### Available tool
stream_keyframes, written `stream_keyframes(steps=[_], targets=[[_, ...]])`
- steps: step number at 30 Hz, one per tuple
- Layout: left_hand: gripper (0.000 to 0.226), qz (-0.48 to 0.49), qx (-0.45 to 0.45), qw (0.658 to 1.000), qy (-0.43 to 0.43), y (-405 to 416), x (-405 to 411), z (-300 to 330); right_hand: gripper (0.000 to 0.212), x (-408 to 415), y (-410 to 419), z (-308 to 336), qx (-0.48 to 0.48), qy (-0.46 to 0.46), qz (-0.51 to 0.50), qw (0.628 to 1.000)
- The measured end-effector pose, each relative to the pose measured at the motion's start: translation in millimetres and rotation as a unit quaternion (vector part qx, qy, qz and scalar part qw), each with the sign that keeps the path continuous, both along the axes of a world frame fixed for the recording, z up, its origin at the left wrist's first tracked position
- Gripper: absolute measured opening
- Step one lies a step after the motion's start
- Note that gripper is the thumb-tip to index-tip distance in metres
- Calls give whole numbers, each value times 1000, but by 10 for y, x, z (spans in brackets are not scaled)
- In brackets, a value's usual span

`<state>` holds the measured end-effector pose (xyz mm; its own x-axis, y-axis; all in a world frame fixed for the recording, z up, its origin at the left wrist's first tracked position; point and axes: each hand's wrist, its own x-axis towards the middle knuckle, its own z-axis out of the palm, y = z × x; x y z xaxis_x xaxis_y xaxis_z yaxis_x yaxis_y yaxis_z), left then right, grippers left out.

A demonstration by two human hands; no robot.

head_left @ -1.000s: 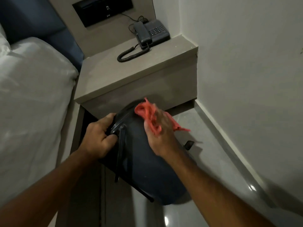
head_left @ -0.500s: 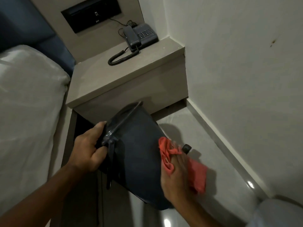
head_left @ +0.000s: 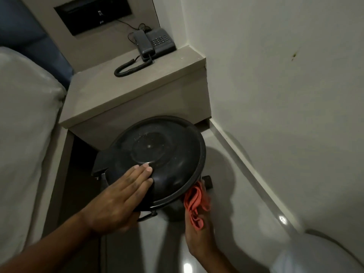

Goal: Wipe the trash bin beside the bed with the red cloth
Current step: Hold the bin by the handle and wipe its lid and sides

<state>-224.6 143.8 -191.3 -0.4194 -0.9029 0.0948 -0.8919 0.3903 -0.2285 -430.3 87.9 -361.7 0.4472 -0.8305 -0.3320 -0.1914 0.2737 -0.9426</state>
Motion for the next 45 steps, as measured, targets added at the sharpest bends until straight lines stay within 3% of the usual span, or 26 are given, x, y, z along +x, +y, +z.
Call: stream_keyframes(steps=[1,3,4,6,8,10,12,13,15,17,20,22,24,30,33,35,38,42,44,45], targets=[[69,1,7,1000,-9,31,32,-4,93,48,-13,0,-6,-38,-21,999],[70,1,21,999,-27,80,91,10,36,137,-33,46,-33,-80,-71,994],[71,-3,32,999,-35,88,116,48,30,164,-76,79,-34,-97,-96,990],[75,-6,50,998,-25,70,127,189,47,170,-193,69,-35,-108,-123,986],[83,24,38,998,33,-16,19,298,42,146,-301,100,2,-132,-137,982],[89,115,-10,984,137,-198,-281,286,28,140,-430,148,40,-158,-155,974],[102,254,-16,942,217,-472,-651,215,24,153,-497,194,64,-185,-174,965],[110,315,15,924,215,-598,-791,146,30,154,-521,183,80,-189,-179,962],[119,358,46,922,141,-715,-925,-19,25,127,-551,170,85,-181,-193,961],[116,337,55,935,93,-653,-836,-67,25,87,-601,177,79,-161,-213,961],[102,220,107,969,7,-402,-423,139,33,29,-725,159,101,-123,-251,955],[81,175,124,973,-88,-201,-69,310,49,-5,-794,108,143,-110,-241,953],[84,192,139,964,-120,21,240,422,59,-27,-821,48,163,-106,-223,955],[111,280,117,952,-39,-84,-26,264,74,45,-711,33,156,-120,-210,958],[108,352,142,924,-44,-280,-207,242,58,68,-641,30,117,-120,-202,965],[102,342,96,934,-47,-330,-172,358,36,91,-626,99,79,-122,-190,971],[97,304,2,953,-17,-435,-117,520,23,149,-614,137,40,-130,-150,979],[92,331,-5,940,80,-756,-52,770,24,264,-564,-53,-6,-52,-98,994],[85,335,-15,937,94,-924,-5,789,12,381,-657,10,-59,17,-79,995],[82,337,-24,936,95,-994,0,769,19,469,-751,88,-102,57,-85,989]])
